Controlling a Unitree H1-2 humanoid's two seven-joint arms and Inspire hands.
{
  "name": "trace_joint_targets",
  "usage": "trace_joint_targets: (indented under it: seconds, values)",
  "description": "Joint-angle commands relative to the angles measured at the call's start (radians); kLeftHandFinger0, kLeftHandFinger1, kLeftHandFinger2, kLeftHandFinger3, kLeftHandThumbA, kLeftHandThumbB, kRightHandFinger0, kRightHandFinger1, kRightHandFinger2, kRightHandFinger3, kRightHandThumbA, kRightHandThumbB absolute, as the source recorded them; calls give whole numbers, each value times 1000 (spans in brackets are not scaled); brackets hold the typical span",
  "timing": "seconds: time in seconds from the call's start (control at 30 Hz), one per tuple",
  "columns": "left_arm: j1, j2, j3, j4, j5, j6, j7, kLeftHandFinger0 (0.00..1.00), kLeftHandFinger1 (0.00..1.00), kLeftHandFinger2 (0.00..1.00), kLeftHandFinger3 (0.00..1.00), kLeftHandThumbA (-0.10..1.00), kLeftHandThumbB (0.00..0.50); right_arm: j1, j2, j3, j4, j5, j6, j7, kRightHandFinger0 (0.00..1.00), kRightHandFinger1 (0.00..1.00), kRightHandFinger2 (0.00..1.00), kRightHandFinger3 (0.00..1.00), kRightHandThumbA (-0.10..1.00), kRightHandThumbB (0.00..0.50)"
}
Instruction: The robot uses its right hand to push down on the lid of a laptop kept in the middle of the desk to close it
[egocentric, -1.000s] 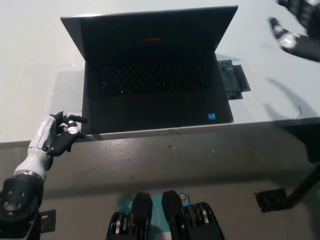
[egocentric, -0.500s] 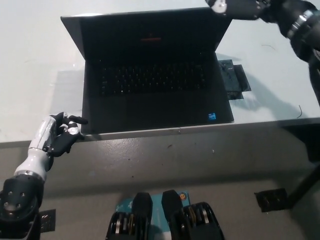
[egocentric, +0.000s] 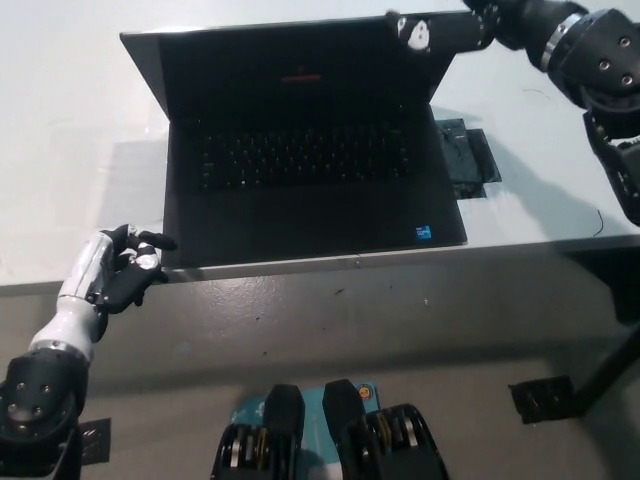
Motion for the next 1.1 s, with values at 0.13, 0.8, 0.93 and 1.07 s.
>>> trace_joint_targets:
  seconds: [0.13, 0.8, 0.93, 1.07]
  values:
    - [-31, 16, 3, -33, -1, 19, -17, 136, 331, 527, 567, -83, 109, -43, 10, 20, 168, -91, -204, 17, 1000, 1000, 1000, 1000, 493, 463]
    - [-50, 31, 8, -15, -1, -5, -41, 86, 306, 518, 529, -41, 125, 109, -14, 39, 56, -100, -60, 128, 1000, 1000, 1000, 1000, 464, 412]
    - [-59, 40, 5, -19, 5, 7, -43, 112, 329, 529, 561, -63, 113, 138, -35, 30, 0, -87, 15, 143, 1000, 1000, 1000, 1000, 453, 418]
    - [-61, 40, 4, -23, 13, 22, -38, 88, 319, 524, 556, -38, 129, 199, -55, 7, -72, -47, 88, 162, 1000, 1000, 1000, 1000, 442, 444]
